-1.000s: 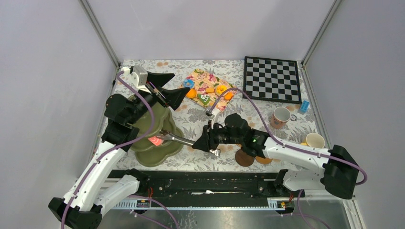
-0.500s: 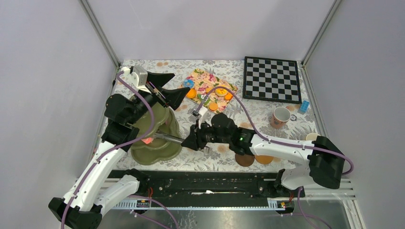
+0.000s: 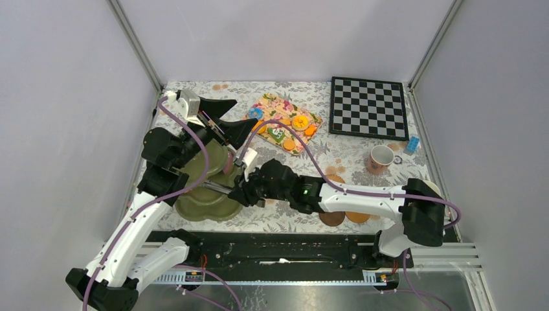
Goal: Serve the afternoon tea
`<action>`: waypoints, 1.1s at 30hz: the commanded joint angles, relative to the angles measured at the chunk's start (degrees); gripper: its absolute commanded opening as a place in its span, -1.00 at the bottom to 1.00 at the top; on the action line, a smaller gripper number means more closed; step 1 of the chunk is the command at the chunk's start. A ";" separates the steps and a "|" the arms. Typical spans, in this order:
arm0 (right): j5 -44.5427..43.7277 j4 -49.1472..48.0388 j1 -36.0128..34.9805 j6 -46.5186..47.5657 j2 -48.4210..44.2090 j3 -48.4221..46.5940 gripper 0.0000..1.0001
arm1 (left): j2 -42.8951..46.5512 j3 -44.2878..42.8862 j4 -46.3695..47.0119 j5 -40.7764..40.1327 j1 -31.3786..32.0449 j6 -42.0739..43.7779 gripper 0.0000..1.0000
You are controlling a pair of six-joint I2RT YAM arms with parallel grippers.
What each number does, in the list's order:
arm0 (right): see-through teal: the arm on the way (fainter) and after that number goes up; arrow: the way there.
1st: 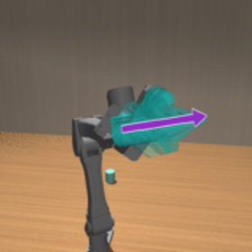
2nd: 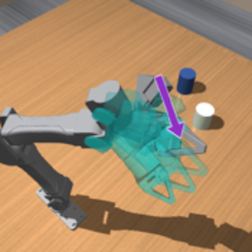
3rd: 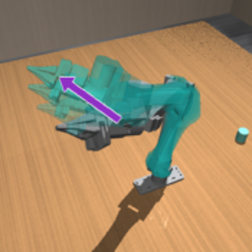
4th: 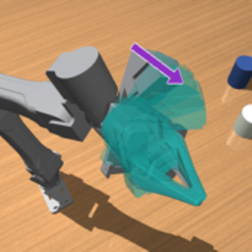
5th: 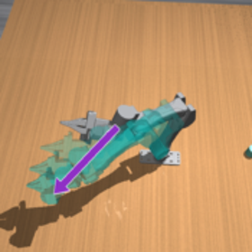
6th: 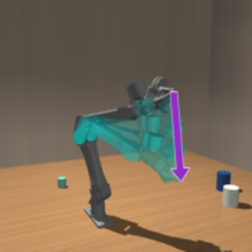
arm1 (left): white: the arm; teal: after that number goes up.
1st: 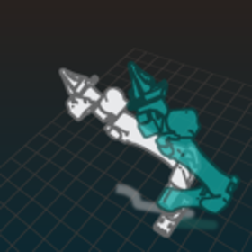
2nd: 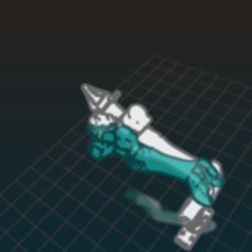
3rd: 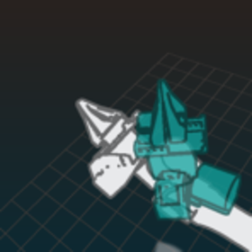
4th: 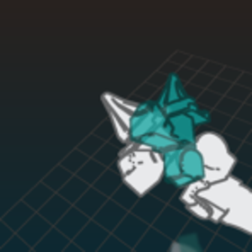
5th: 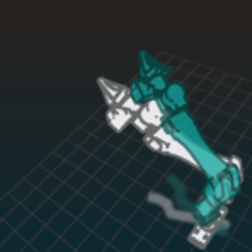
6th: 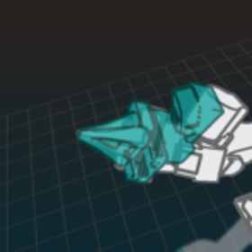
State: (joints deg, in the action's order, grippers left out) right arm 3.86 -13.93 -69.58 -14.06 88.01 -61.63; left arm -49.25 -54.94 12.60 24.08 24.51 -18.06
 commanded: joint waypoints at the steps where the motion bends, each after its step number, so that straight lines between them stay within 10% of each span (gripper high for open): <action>1: -8.03 -1.39 -2.05 4.04 2.12 -3.64 -0.57 | 0.46 -0.26 3.13 1.44 -0.17 -0.56 0.98; 33: -14.34 -8.31 -5.45 6.41 5.73 -3.58 -0.18 | 0.10 -0.26 3.43 1.90 -0.17 -0.92 0.98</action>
State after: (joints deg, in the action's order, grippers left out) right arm -9.61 -17.96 -74.50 -7.73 94.15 -64.01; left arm -49.25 -54.92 13.02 24.49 24.34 -18.50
